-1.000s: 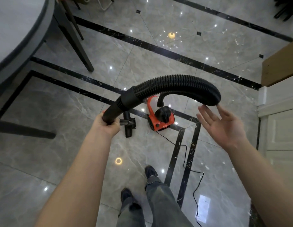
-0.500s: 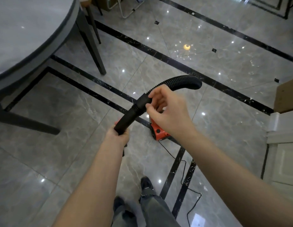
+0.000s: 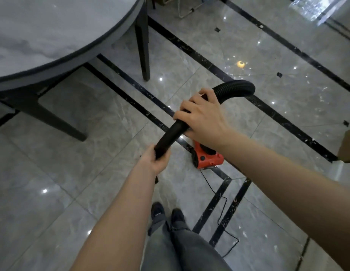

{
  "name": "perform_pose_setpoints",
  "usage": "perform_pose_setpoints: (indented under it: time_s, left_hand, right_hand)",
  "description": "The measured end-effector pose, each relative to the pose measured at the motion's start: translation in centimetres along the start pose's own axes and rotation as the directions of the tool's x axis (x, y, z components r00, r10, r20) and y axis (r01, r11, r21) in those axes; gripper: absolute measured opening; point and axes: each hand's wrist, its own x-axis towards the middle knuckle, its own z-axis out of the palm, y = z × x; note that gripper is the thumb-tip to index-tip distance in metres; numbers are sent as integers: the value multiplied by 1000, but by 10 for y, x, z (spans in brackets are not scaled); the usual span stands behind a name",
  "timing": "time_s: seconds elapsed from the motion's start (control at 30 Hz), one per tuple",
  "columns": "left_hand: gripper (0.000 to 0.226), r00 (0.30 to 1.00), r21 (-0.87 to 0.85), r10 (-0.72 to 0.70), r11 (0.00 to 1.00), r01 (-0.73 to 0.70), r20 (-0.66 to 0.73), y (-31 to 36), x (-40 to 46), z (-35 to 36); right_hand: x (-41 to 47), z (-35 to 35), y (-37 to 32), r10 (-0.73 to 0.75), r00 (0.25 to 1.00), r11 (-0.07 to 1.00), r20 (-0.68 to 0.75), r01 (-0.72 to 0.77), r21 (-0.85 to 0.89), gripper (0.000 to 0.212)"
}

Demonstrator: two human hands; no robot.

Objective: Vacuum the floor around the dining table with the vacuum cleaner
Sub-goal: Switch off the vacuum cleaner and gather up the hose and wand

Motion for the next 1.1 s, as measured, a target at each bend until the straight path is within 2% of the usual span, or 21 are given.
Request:
perform_pose_setpoints:
  time_s: [0.13, 0.2, 0.3, 0.43, 0.53, 0.63, 0.67, 0.7, 0.77, 0.8, 0.87, 0.9, 0.97, 1.03, 1.1]
  left_hand:
    - [16, 996, 22, -50, 999, 49, 69, 12, -17, -15]
    - [15, 994, -11, -54, 998, 56, 92, 21, -21, -24]
    - [16, 997, -88, -43, 995, 48, 65, 30, -20, -28]
    - [18, 999, -70, 6, 998, -3, 40, 39, -21, -31]
    - [25, 996, 29, 63, 997, -65, 70, 34, -34, -33]
    - [25, 974, 232, 216, 946, -227, 72, 22, -28, -38]
    - [24, 949, 385, 308, 869, -311, 70, 19, -23, -40]
    - [27, 903, 561, 421, 728, -395, 89, 16, -16, -43]
    - [26, 747, 800, 640, 347, -489, 179, 10, -6, -46]
    - [22, 658, 832, 713, 198, -518, 240, 7, -7, -45]
    - [26, 525, 786, 743, -4, -618, 416, -4, -10, -39]
    - [32, 493, 743, 711, -62, -666, 501, -11, -12, -33]
    - [34, 431, 686, 727, -75, -723, 534, -29, -13, -15]
    - [25, 376, 653, 823, 8, -758, 426, -42, -8, -1]
    - [25, 336, 634, 871, 37, -772, 358, -50, -1, 11]
  right_hand:
    - [37, -12, -27, -64, 968, 986, 242, 99, -134, 23]
    - [53, -16, -41, -91, 956, 976, 278, 141, -165, 24]
    - [65, -14, -51, -131, 955, 971, 268, 178, -162, 27]
    - [72, -7, -52, -195, 972, 973, 133, 209, -103, 20]
    - [76, -4, -44, -183, 979, 975, 84, 192, -108, 21]
    - [80, -2, -35, -160, 984, 983, 75, 166, -79, 21]
    - [81, 0, -33, -161, 985, 984, 69, 166, -68, 20]
    - [81, 2, -30, -167, 984, 983, 57, 171, -61, 18]
    - [79, 6, -21, -179, 983, 982, 33, 180, -59, 14]
    - [77, 9, -15, -185, 982, 981, 26, 186, -55, 14]
    - [74, 14, -3, -209, 978, 977, -6, 209, -46, 13]
    - [72, 17, 1, -232, 972, 972, -28, 231, -43, 13]
    - [72, 23, 10, -281, 956, 960, -84, 280, -24, 17]
    - [68, 30, 19, -323, 937, 943, -131, 330, 33, 33]
    - [53, 34, 32, -341, 919, 927, -199, 364, 89, 58]
